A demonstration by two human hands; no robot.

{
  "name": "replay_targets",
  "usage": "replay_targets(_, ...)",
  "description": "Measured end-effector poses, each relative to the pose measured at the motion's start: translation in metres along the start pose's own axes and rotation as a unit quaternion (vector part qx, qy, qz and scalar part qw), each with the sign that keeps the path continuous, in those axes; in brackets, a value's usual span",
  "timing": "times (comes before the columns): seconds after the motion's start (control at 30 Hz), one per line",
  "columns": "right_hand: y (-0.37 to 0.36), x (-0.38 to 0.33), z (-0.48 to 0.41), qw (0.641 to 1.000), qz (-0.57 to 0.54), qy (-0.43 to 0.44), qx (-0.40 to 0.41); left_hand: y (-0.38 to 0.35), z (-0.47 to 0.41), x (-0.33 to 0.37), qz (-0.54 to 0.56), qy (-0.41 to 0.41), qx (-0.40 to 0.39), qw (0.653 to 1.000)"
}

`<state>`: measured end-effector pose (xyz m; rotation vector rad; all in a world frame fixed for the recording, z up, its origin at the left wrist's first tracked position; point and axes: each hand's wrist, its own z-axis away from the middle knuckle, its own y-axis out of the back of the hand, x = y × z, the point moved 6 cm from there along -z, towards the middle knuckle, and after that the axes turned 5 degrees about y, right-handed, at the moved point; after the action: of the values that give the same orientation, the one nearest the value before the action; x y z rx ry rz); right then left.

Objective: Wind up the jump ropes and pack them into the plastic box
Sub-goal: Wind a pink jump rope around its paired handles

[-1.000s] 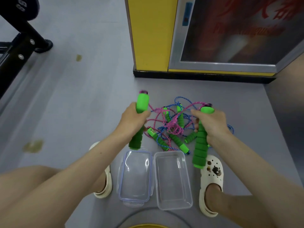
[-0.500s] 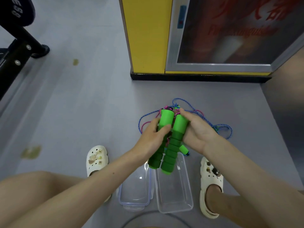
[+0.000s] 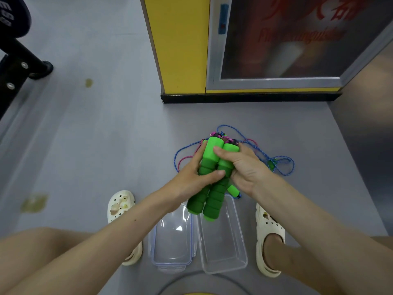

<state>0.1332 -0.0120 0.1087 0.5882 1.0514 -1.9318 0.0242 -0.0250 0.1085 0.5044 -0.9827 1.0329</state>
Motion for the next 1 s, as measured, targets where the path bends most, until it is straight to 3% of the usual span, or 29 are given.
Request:
replay_targets(0.23,0.001,-0.001,0.0,1.0,0.013,0.016,0.006,-0.005,0.005,-0.013,0.079,0.127,-0.091,0.985)
replay_targets(0.43,0.011,-0.018,-0.011,0.994,0.083,0.069,-0.001,0.003,0.009,-0.007,0.091,0.14,-0.112,0.98)
replay_targets(0.7,0.006,-0.016,-0.014,0.998,0.056,0.006,-0.011,-0.002,0.021,-0.002,0.112,0.148,-0.227,0.956)
replay_targets(0.83,0.008,-0.016,-0.011,0.993,0.102,-0.052,-0.028,0.003,0.019,-0.005,0.09,0.146,-0.196,0.966)
replay_targets(1.0,0.024,-0.011,-0.017,0.99,0.126,-0.069,0.011,0.006,0.019,-0.009,0.063,0.155,-0.163,0.972)
